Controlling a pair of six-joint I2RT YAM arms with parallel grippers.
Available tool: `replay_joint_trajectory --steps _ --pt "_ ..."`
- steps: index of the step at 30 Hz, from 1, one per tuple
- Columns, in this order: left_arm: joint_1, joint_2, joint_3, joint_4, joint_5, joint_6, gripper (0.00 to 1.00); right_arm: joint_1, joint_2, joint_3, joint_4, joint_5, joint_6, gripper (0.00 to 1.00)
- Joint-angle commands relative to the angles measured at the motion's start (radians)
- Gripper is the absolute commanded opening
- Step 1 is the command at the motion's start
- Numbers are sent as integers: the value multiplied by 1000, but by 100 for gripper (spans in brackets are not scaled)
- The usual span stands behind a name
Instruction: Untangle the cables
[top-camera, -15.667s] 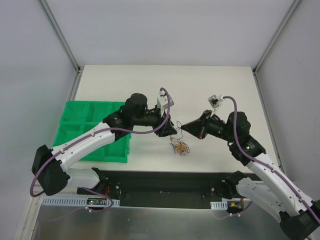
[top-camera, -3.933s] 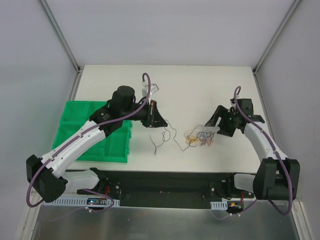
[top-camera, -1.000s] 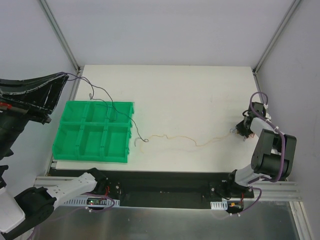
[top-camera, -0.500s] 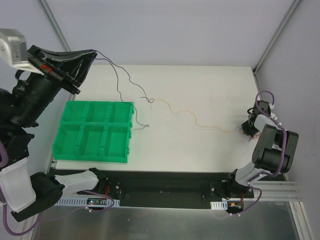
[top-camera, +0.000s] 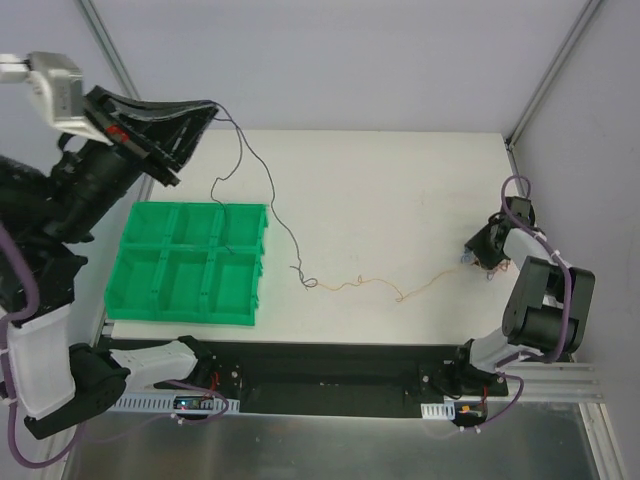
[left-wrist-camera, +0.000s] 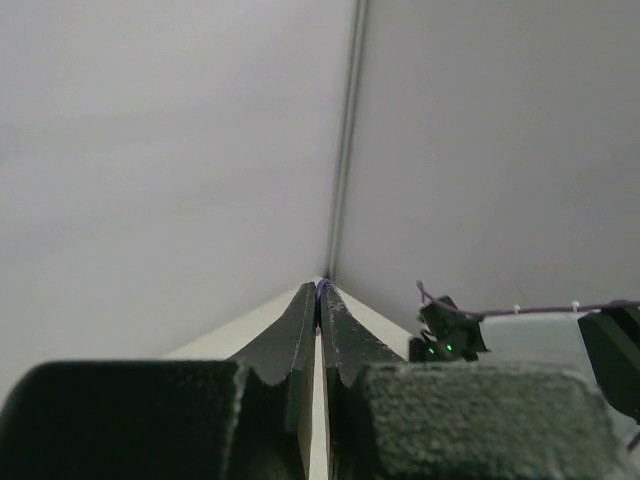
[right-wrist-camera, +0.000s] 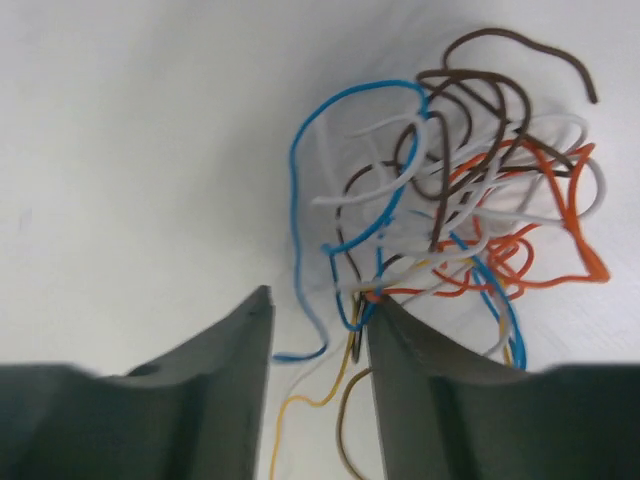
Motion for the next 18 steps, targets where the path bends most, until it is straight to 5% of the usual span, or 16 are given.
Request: replay_joint_trajectory --steps 1,5,14,18 --pt "6 82 -141 67 159 -101 0 92 -160 40 -41 -217 -56 54" --pt "6 114 -267 142 225 -152 0 119 -298 -21 -88 -430 -77 73" --pt "9 108 -439 251 293 -184 0 228 -568 -167 -257 -502 -108 77" --pt "12 94 -522 282 328 -209 0 351 -623 -264 -11 -631 91 78"
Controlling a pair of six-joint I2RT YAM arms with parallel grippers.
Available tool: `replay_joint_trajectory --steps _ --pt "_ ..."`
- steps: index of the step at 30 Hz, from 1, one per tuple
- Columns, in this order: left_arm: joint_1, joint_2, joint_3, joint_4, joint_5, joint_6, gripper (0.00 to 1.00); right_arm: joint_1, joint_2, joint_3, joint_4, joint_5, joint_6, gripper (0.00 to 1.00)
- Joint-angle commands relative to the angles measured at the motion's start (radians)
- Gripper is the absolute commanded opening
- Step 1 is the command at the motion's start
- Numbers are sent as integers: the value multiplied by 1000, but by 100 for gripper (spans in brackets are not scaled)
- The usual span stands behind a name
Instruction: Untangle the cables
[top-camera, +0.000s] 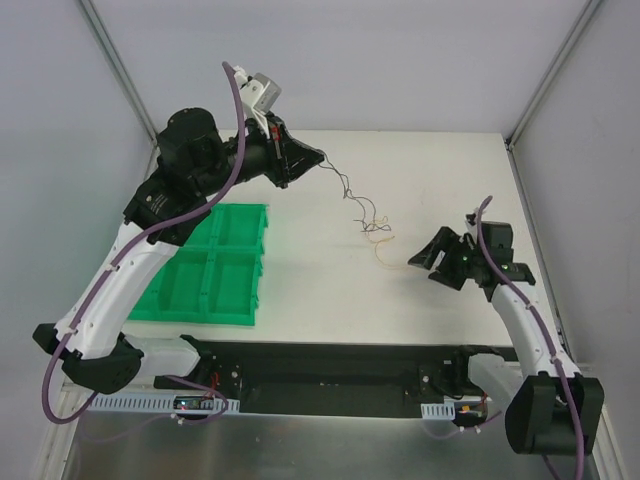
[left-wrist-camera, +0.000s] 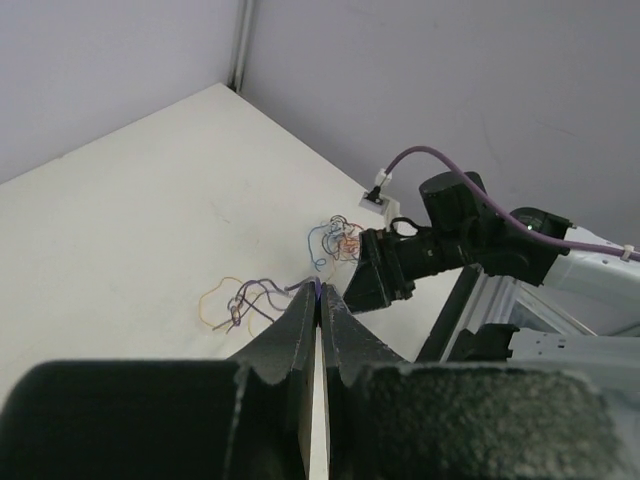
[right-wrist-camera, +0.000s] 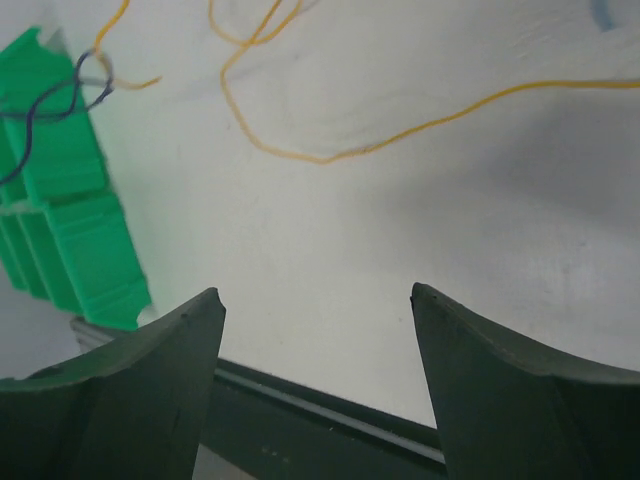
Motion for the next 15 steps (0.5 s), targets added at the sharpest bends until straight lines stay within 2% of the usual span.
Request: replay_joint_trajectory --steps 1,2,3,6,7,11,15 --pt "12 -54 -62 117 71 -42 0 151 -48 -86 269 -172 180 79" --pt "14 -61 -75 117 80 -44 0 198 -33 -77 334 -155 142 79" --pt "15 -67 -85 117 82 -47 0 253 -17 -48 310 -84 86 79" --pt "23 -88 -114 117 96 -48 0 415 42 22 275 238 -86 79" --pt "26 -97 -121 117 100 -51 0 435 73 45 273 288 -117 78" --pt "34 -126 -127 113 114 -59 0 455 173 47 352 319 -153 76" --pt "37 -153 -142 109 128 -62 0 464 269 91 364 354 -105 74"
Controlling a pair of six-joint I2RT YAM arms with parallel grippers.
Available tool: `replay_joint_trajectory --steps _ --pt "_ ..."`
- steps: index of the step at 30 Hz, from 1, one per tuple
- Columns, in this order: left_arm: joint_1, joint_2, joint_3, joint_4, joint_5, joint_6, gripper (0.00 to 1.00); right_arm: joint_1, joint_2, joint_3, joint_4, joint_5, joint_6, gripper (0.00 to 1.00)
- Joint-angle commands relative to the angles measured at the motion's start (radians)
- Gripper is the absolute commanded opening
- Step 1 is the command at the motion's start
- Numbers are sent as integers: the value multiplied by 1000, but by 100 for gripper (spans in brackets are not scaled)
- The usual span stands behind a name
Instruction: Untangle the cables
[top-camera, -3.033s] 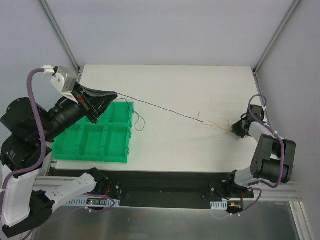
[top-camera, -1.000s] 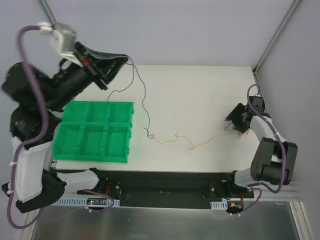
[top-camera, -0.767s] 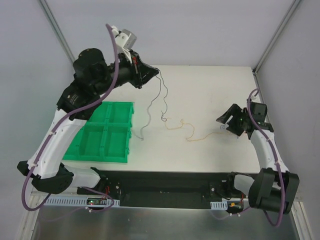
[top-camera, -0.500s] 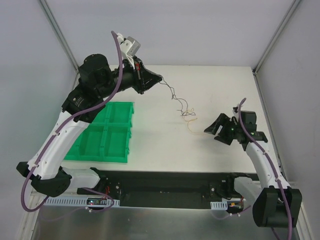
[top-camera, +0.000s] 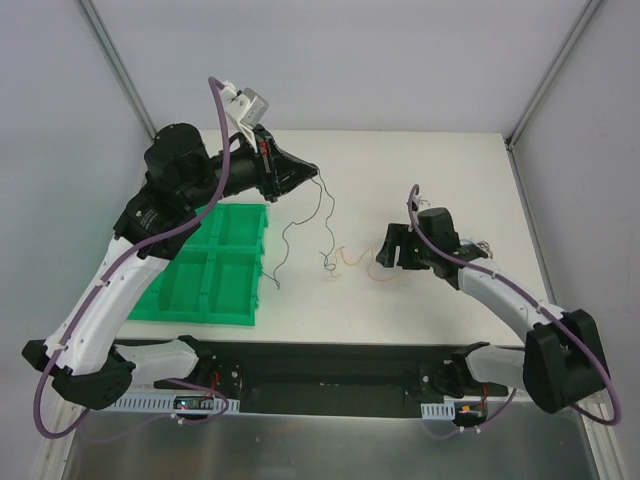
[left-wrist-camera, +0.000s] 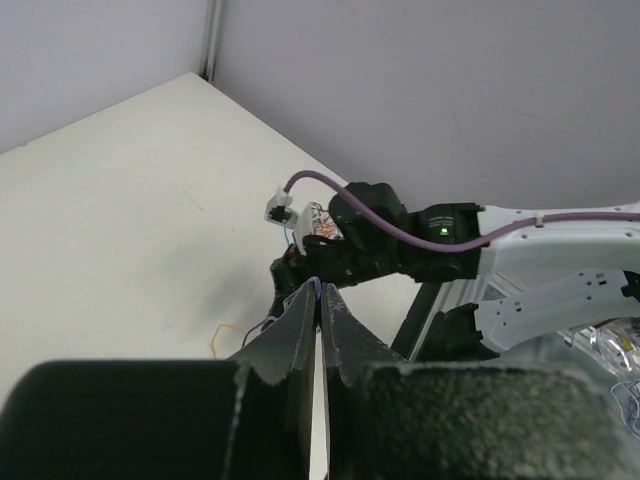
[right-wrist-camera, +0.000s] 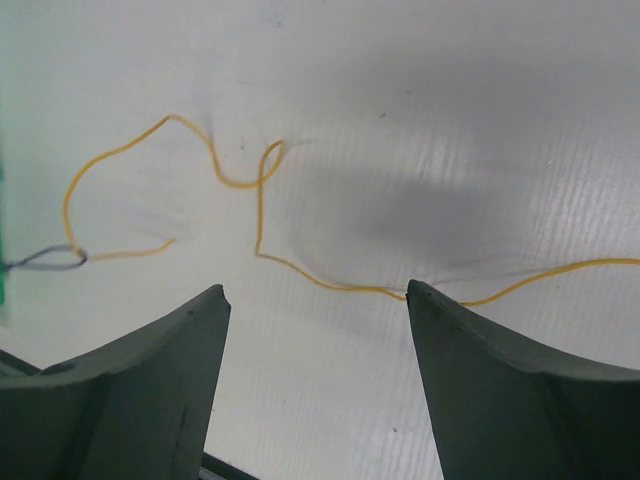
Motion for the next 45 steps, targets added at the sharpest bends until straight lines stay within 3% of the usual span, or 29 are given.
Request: replay_joint_trajectory --steps 1,4,7,11,15,19,29,33,37,41,45 --pt "10 -63 -17 53 43 -20 0 12 100 91 34 70 29 73" --pt "12 -86 -43 53 41 -16 0 23 151 136 11 6 164 70" --pt "13 -98 -67 53 43 -20 0 52 100 124 32 44 313 70" --pt "13 -106 -90 55 54 -26 0 129 57 159 8 162 353 71" --pt "13 -110 -104 55 58 -29 0 138 166 175 67 27 456 70" --pt "13 -104 -112 61 75 -47 0 161 262 148 215 -33 557 61" --pt "13 -115 -144 64 89 -58 0 221 356 107 287 -30 642 58" --pt "13 -115 -153 66 94 -56 0 227 416 95 370 -68 694 47" --pt "13 -116 -159 66 94 -53 0 223 439 105 399 -71 711 22" --pt "13 -153 -162 53 72 -40 0 161 390 92 323 -24 651 1" --pt "15 -201 -120 -5 49 -1 0 -18 333 79 175 7 507 0"
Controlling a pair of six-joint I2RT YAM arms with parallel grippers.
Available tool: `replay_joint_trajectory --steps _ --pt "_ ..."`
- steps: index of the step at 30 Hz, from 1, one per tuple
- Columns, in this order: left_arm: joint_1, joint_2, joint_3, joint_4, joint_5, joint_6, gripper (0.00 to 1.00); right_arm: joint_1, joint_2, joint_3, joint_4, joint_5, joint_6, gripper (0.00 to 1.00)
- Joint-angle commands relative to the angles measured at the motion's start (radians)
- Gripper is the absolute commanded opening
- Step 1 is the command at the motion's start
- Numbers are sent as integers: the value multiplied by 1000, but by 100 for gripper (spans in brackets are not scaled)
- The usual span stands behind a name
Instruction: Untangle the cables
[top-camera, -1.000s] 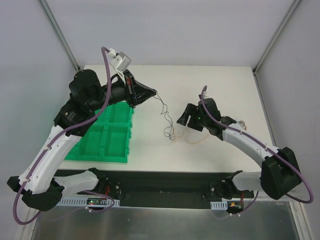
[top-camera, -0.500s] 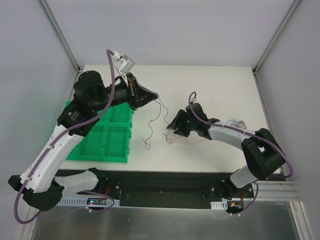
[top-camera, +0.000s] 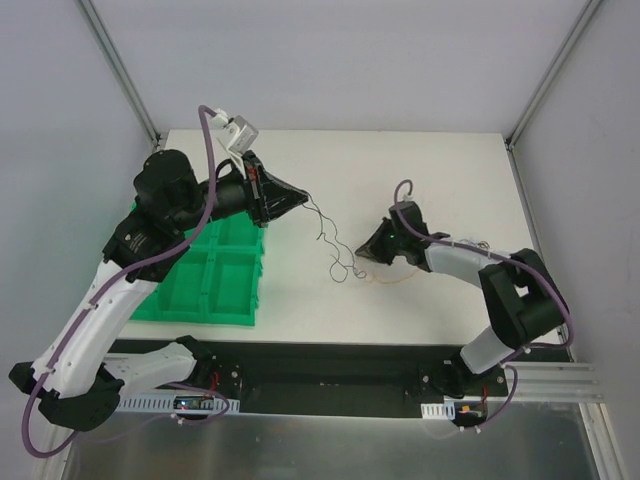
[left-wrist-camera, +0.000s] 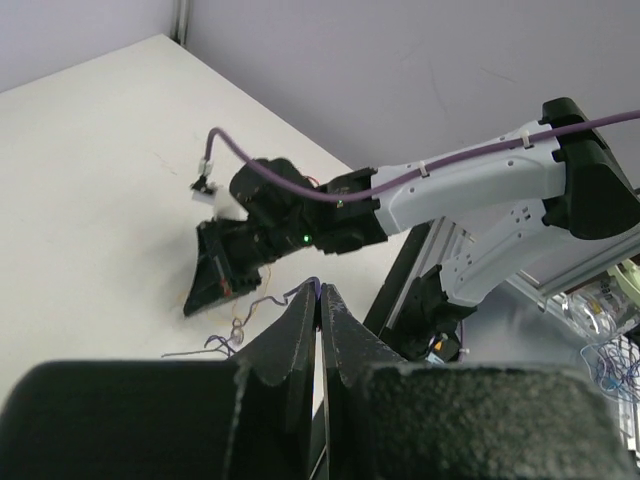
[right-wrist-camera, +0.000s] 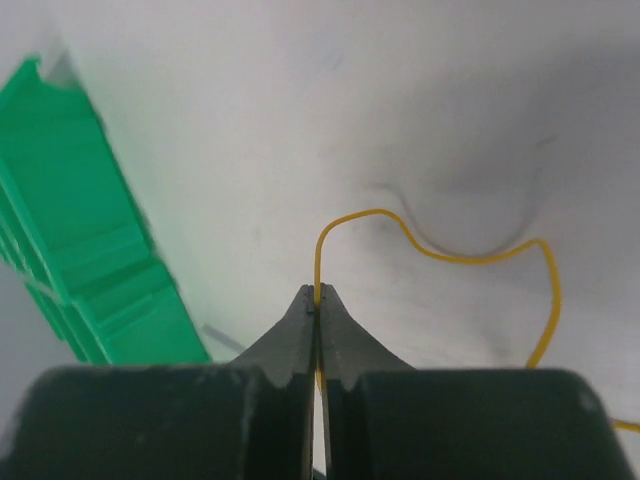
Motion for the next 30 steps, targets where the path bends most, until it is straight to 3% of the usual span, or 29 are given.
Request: replay_joint_trajectory --steps 1,5,11,15,18,21,25,30 --pt "9 -77 54 -20 -19 40 0 -190 -98 -18 -166 73 -179 0" --pt "10 -87 86 -57 -60 68 0 -360 -146 6 -332 187 -348 0" --pt "10 -55 108 -63 -82 86 0 -511 -193 6 -404 290 -490 0" --pt "12 -17 122 -65 -77 85 0 -544 -249 -21 -398 362 -516 0" --pt "12 8 120 -60 -59 80 0 -549 -269 -30 -361 273 -546 1" --pt "12 49 100 -48 -14 49 0 -540 -288 -72 -309 134 -557 13" --pt "12 86 44 -6 1 25 0 -497 -371 -132 -278 128 -562 38" --pt "12 133 -33 38 18 -17 0 -463 -474 -190 -271 119 -553 49"
